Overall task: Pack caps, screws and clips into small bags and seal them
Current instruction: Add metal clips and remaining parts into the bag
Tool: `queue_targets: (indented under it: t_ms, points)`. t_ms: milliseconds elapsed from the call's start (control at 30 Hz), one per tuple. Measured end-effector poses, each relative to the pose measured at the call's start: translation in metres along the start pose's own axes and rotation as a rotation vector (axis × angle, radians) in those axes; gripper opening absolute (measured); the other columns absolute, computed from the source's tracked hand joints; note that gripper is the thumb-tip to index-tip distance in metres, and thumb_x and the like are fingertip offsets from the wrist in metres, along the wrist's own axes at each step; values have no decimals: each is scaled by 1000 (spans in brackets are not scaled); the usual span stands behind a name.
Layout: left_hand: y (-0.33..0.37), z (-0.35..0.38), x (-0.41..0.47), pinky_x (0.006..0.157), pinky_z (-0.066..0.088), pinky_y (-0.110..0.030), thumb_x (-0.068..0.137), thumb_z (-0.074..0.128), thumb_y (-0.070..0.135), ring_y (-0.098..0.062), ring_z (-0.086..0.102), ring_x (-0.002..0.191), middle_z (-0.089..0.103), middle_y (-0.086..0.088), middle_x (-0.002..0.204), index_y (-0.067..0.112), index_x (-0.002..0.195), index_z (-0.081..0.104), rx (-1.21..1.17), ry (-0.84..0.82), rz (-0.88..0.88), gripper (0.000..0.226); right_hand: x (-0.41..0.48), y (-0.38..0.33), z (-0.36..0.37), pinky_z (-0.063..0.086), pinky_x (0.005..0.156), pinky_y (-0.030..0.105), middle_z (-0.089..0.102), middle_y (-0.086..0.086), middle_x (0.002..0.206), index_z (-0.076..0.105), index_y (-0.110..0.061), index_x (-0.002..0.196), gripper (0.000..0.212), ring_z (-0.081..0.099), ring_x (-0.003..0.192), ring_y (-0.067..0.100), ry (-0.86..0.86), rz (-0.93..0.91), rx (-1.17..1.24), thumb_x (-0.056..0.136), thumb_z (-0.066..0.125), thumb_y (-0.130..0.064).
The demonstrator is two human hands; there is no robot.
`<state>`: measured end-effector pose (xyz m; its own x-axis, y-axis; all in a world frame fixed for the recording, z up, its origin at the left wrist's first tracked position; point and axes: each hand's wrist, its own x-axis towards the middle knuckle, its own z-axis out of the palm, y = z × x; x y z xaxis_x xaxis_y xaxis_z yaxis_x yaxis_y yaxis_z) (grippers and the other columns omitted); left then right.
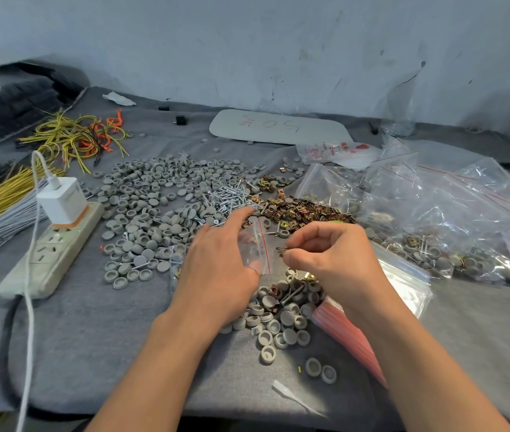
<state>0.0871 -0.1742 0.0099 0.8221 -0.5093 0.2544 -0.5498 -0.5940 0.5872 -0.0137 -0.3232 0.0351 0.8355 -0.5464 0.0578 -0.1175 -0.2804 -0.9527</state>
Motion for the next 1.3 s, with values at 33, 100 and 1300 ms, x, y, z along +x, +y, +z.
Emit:
queue_targets:
  t_ms: [33,100,1300]
  points:
    - [0,0,0,109,45,-56,85,79,32,-30,50,133,47,17,106,52,150,27,0,0,-1,85,0,0,0,60,72,36,77,3,70,79,-21,76,19,70,63,13,0,3,1,75,88,-5]
    - [-1,-1,0,109,45,-56,85,78,32,-31,50,134,46,20,102,52,150,28,0,-4,-3,84,0,0,0,60,71,34,77,2,70,79,-22,76,19,71,63,13,1,7,5,75,88,-6]
    - [-8,-9,5,91,49,-34,79,86,36,-2,66,104,72,20,108,56,146,31,-424,239,-164,89,3,1,8,48,58,7,73,-16,81,78,-32,90,11,68,73,-2,-146,-27,-526,88,81,-21]
